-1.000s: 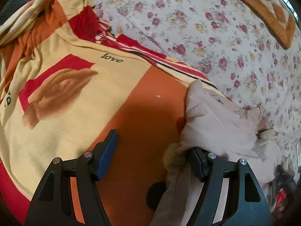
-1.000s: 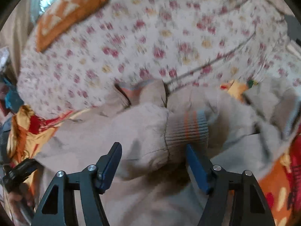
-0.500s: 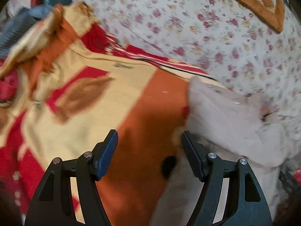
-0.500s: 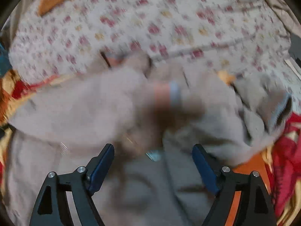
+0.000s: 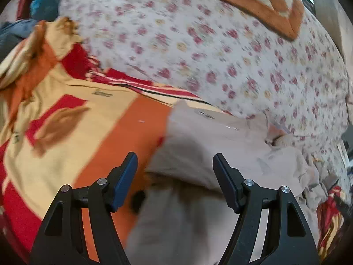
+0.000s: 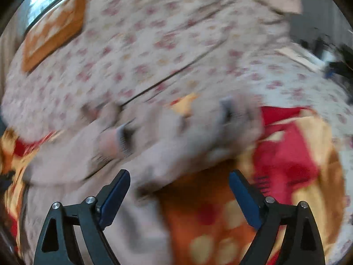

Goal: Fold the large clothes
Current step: 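Grasp the other grey sleeve cuff with the right tool, then lay the sleeve across the jacket body and open the right tool, then move both tools to the ribbed hem of the jacket, then grasp the ribbed hem with the right tool and lift it toward the collar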

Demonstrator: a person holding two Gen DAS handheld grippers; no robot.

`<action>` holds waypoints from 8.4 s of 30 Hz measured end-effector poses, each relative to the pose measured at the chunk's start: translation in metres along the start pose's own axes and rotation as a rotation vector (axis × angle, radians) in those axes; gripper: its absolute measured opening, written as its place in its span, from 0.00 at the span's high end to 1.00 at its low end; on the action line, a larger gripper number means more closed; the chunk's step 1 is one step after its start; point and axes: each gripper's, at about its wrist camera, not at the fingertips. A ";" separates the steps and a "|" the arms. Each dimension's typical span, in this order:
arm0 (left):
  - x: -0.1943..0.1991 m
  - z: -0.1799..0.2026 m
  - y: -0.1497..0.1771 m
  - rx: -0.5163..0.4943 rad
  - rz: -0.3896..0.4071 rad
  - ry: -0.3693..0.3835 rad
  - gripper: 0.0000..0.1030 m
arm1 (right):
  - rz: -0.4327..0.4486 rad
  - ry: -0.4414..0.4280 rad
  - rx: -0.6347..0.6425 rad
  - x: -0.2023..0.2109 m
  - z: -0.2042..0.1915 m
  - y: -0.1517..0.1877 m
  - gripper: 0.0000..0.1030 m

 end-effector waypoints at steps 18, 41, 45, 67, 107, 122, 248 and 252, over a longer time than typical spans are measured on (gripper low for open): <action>-0.047 0.010 0.018 -0.059 -0.095 -0.088 0.31 | 0.144 -0.120 -0.248 0.004 0.081 -0.084 0.89; -0.002 -0.032 -0.012 0.122 -0.016 0.144 0.31 | -0.107 -0.828 0.453 0.061 -0.272 -0.096 0.89; -0.018 -0.043 -0.015 0.203 -0.089 0.233 0.30 | -0.201 -0.710 0.393 -0.008 -0.296 -0.077 0.50; -0.037 0.010 0.002 0.069 -0.073 0.214 0.16 | -0.147 -0.275 0.169 -0.042 -0.052 -0.004 0.26; -0.067 0.030 0.001 -0.085 -0.122 -0.010 0.16 | -0.182 -0.114 0.245 -0.063 -0.083 0.014 0.51; -0.031 0.041 -0.005 -0.075 0.032 0.029 0.17 | -0.151 -0.229 0.273 -0.058 -0.136 -0.002 0.50; 0.141 -0.122 0.146 0.200 -0.260 0.337 0.17 | -0.451 -0.946 0.436 0.065 -0.233 0.204 0.89; 0.134 -0.103 0.153 0.177 -0.286 0.381 0.16 | -0.631 -1.042 0.203 0.035 -0.208 0.210 0.88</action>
Point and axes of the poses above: each gripper's, at about its wrist camera, not at the fingertips, and x roughly against the way its jaws point, z to its right, y to its underside, and after that the axes turned 2 degrees about -y, right-handed
